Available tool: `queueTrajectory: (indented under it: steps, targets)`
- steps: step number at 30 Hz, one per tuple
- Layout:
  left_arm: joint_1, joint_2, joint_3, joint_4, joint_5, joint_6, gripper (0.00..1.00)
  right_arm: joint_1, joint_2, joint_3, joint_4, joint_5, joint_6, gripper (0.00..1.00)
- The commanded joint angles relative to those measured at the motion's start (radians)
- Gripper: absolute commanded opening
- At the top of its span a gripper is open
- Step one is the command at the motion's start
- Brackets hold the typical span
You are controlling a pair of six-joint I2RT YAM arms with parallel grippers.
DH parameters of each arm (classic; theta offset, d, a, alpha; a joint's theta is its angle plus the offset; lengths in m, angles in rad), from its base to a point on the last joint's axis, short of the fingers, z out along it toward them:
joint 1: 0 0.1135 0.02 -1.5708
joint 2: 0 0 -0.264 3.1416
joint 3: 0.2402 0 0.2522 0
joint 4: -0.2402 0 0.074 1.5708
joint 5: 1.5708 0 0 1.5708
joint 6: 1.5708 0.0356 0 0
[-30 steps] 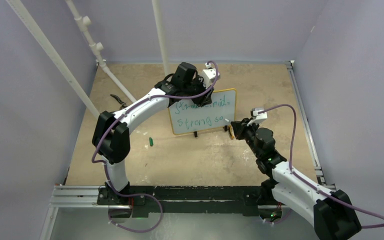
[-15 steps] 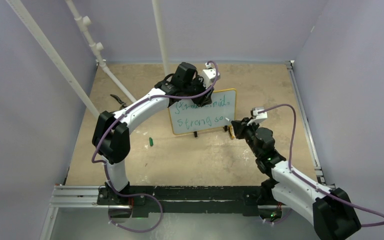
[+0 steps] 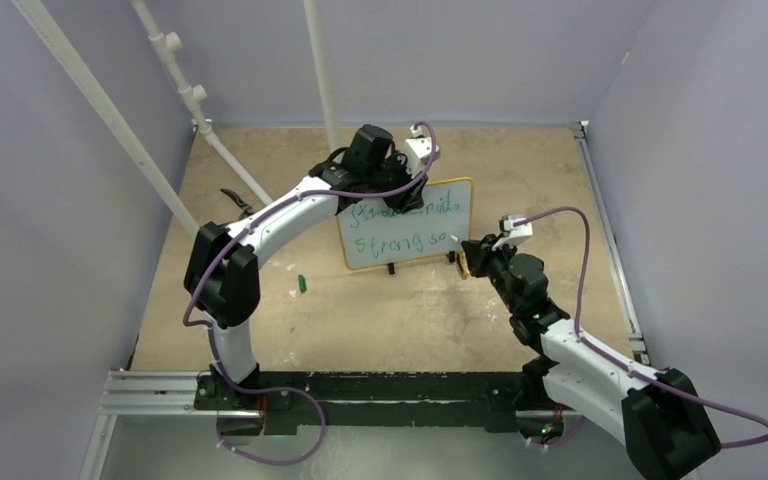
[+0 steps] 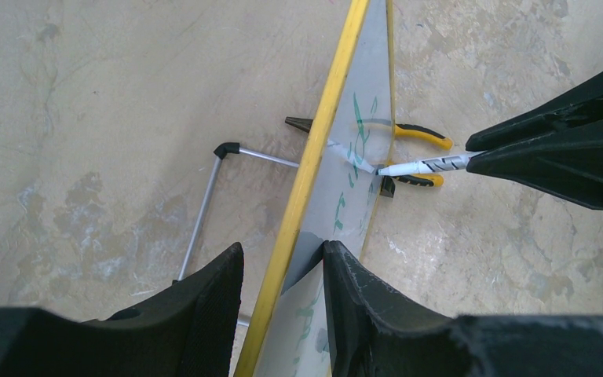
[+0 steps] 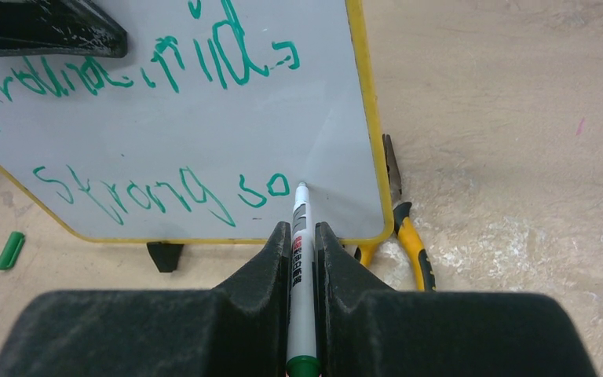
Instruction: Write a sentence on the whiteboard
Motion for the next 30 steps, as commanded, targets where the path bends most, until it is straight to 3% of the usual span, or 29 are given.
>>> queueTrajectory:
  steps: [1, 30]
  targets:
    - [-0.005, 0.009, -0.04, -0.1, 0.022, -0.023, 0.0, 0.006, -0.022, 0.028, 0.061, -0.011, -0.021, 0.0]
    - [-0.005, 0.004, -0.039, -0.104, 0.024, -0.018, 0.0, 0.01, 0.091, 0.082, 0.021, 0.064, 0.002, 0.0]
